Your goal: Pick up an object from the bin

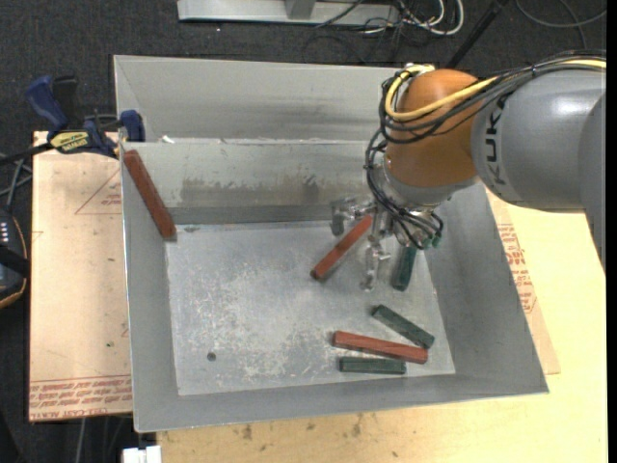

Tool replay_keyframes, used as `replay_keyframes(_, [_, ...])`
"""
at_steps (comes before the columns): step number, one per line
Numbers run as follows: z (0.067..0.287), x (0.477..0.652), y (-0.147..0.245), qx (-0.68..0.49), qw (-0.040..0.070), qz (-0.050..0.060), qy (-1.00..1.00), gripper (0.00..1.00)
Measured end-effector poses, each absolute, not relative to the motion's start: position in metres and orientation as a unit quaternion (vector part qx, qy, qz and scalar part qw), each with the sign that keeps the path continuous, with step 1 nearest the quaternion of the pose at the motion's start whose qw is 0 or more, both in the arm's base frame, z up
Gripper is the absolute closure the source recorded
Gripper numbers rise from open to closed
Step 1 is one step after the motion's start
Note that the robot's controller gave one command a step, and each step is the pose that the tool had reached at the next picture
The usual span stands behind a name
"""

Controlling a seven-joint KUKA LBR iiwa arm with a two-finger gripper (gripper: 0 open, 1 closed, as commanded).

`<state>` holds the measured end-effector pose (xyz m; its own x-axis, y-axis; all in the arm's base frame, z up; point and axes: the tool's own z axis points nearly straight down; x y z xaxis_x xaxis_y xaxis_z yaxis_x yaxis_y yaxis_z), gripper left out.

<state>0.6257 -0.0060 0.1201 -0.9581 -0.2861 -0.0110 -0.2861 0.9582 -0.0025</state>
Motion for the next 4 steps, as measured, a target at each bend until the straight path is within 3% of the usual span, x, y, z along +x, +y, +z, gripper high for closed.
replay_keyframes(1, [0.105,0.632,-0.003,-0.228,0.0,0.001,0.974,0.0])
replay_keyframes(2, [0.103,0.651,-0.003,-0.293,0.003,0.0,0.956,0.0])
replay_keyframes(3, [0.07,0.642,-0.007,-0.36,0.001,0.001,0.933,0.0])
replay_keyframes(4, [0.071,0.652,-0.005,-0.394,0.002,0.0,0.919,1.0])
